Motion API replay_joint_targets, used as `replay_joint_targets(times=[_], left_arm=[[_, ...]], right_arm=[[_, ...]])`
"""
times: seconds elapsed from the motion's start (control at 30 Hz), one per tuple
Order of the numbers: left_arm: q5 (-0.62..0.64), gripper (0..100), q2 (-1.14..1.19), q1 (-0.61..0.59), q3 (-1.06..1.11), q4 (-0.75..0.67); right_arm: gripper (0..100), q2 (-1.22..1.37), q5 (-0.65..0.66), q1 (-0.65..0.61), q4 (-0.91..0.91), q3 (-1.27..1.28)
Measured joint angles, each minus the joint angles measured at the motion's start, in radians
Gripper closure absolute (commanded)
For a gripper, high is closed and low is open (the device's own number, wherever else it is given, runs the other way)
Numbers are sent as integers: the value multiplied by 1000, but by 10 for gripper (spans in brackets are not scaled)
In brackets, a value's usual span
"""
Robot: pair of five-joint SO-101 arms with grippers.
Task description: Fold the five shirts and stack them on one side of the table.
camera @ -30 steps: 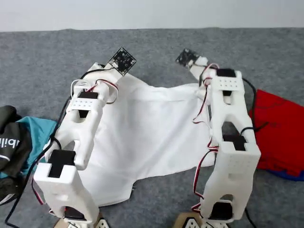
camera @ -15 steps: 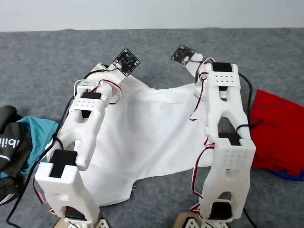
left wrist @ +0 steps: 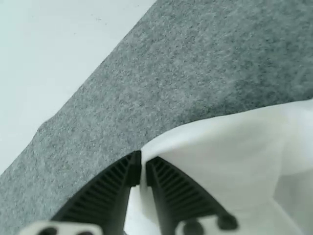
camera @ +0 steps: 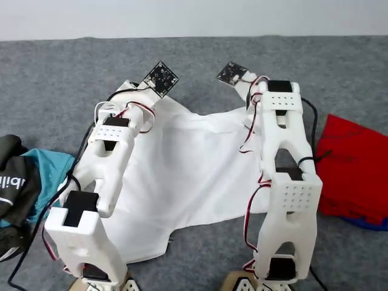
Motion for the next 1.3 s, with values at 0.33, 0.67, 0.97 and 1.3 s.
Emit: replay_joint_targets(times=[0.33, 0.67, 0.97, 1.3], left_arm=[[0, 995, -20, -12, 0, 0], [0, 995, -143, -20, 0, 0], [0, 995, -143, -18, 0, 0], [0, 995, -100, -11, 0, 0]], right_arm=[[930, 18, 77, -5, 8, -64], [931, 18, 84, -5, 115, -287], [846, 28, 83, -35, 244, -307], [811, 157, 0, -44, 272, -307]])
